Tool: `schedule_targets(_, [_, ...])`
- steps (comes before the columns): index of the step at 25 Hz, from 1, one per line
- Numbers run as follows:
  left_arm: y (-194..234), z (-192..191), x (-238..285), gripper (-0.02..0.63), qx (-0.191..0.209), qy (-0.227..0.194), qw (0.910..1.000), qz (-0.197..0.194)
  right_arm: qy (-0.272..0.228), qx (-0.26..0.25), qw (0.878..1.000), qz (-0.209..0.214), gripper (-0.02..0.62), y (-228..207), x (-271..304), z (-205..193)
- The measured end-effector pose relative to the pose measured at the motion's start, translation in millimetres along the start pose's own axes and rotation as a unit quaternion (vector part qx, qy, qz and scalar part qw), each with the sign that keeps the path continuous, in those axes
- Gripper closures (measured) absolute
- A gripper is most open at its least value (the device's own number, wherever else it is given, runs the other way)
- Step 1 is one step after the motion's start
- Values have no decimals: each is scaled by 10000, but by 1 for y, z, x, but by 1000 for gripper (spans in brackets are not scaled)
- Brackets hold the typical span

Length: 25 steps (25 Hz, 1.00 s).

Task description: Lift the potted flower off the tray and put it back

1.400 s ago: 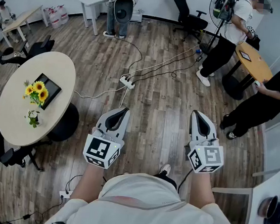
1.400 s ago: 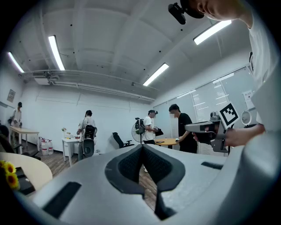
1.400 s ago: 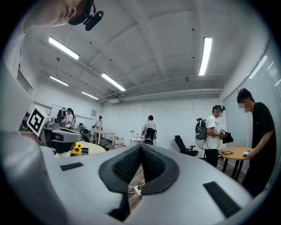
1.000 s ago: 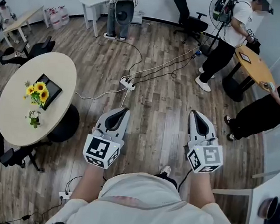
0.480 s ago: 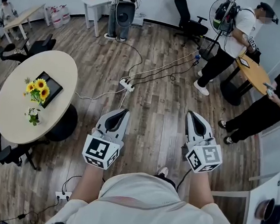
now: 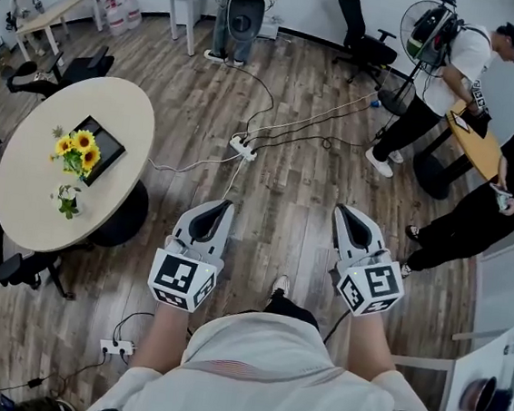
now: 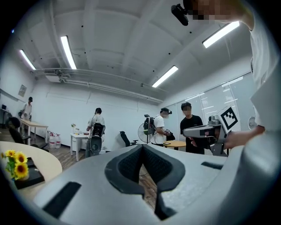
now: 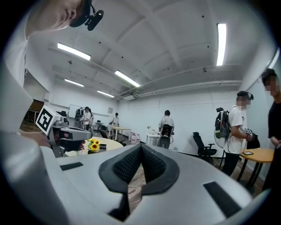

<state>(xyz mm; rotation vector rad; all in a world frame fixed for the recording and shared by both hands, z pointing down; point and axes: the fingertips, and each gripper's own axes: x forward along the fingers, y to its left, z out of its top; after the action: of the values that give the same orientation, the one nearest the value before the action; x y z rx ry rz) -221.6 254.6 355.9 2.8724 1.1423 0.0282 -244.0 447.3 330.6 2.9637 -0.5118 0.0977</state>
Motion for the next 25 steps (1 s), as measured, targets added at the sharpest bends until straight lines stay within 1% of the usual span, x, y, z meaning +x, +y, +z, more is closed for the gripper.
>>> schedule_targets(6, [39,-8,21,603,51,189,9992,354,7,85,9987,500,597,-1,65,-8])
schedule_targets(9, [68,-11,38,603,97,273,9977,617,18,164,9968,776,597,-4,111,-16])
schedule_targets(13, [116,-5,74,603,158,324,9944,996,-51,201,9926,1200,597,-16,185,-13])
schedule_targets(16, [150,4,112,603,201,352,9911,1266,-95,231,9887,1478,597,-37,242,-6])
schedule_targets(21, [200,16,175,603,250,331,9833,1774,-113,307,9816,1883,597,-82,333,-1])
schedule_targets(25, [245,12,202,603,245,406,9703,2372,-77,399,9726,2291,597,-98,406,-8])
